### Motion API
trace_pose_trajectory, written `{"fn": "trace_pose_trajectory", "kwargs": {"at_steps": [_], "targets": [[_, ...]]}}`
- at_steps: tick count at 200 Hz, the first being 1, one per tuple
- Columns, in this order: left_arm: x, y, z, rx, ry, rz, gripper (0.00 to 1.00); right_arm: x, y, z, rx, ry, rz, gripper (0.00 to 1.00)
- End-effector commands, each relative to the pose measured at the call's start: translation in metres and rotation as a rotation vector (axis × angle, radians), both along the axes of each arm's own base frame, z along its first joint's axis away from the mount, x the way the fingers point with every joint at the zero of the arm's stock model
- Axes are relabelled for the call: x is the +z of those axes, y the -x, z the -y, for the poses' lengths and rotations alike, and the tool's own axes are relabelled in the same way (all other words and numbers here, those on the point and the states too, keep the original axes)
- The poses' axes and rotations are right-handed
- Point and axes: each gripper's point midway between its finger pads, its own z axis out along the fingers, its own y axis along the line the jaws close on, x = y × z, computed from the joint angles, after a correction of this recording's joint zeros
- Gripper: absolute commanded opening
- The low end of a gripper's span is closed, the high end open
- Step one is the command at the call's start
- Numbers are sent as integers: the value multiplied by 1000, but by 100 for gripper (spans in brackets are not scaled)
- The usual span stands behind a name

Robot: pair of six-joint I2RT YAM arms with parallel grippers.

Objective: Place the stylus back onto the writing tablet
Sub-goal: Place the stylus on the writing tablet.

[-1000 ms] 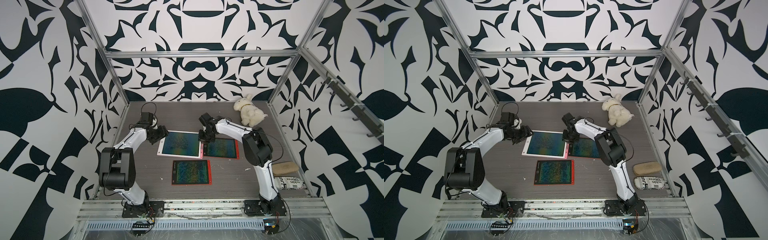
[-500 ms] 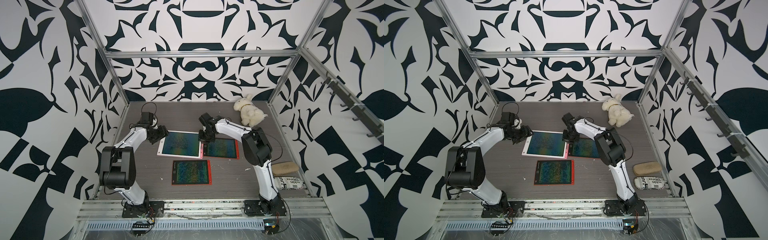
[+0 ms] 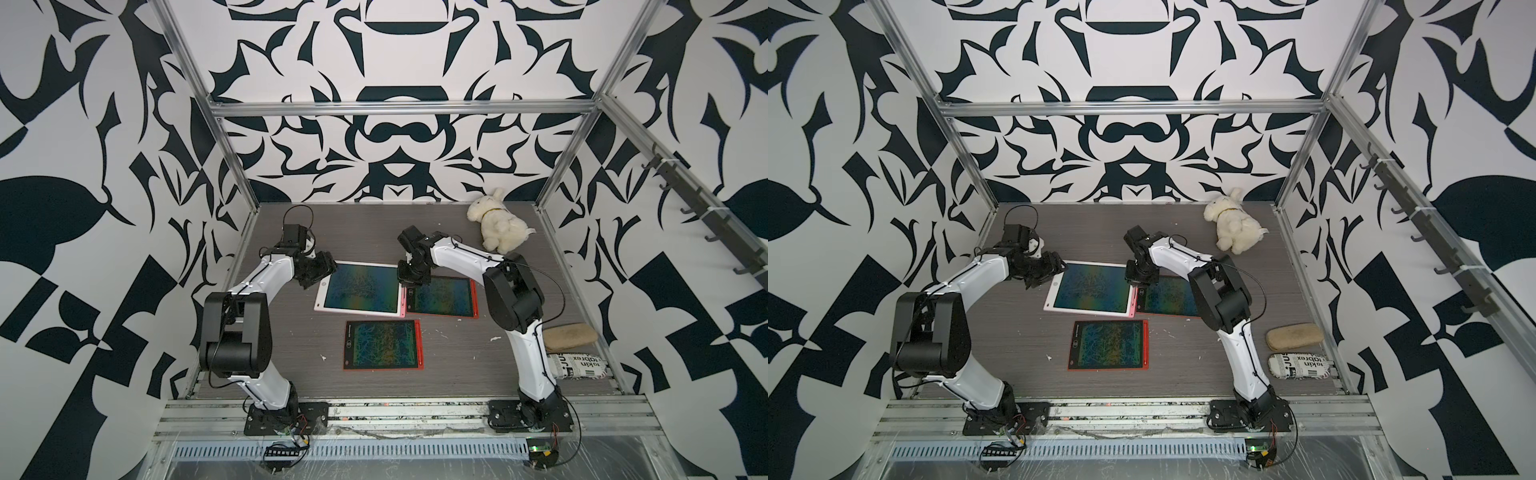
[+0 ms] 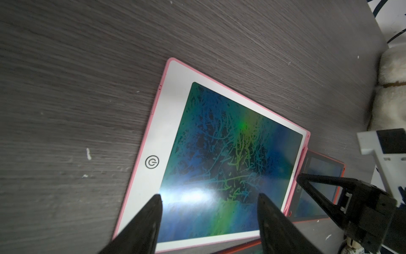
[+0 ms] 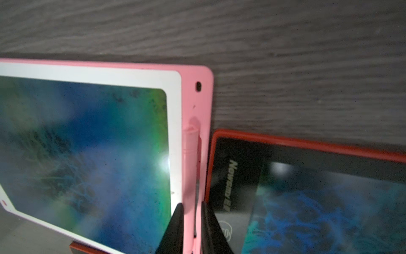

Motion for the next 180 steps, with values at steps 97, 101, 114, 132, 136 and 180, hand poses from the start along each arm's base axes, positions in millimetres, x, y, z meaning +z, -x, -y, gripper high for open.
{"fn": "trace_pose_trajectory", "kwargs": {"at_steps": [97, 101, 114, 132, 136, 180], "targets": [[2, 0, -1, -6, -4, -11, 68, 29, -18, -9, 14, -28, 57, 8], [2, 0, -1, -6, -4, -11, 68, 28, -18, -9, 14, -28, 57, 8], [1, 0, -1, -5, -6, -12, 69, 28, -21, -11, 14, -31, 62, 7], [-1, 0, -1, -4, -5, -18, 68, 27, -26, -12, 13, -36, 62, 6], [-1, 0, -1, -4, -5, -17, 68, 26, -27, -13, 14, -37, 62, 6], [-2, 0, -1, -3, -3, -22, 68, 17, -33, -11, 13, -28, 47, 5]]}}
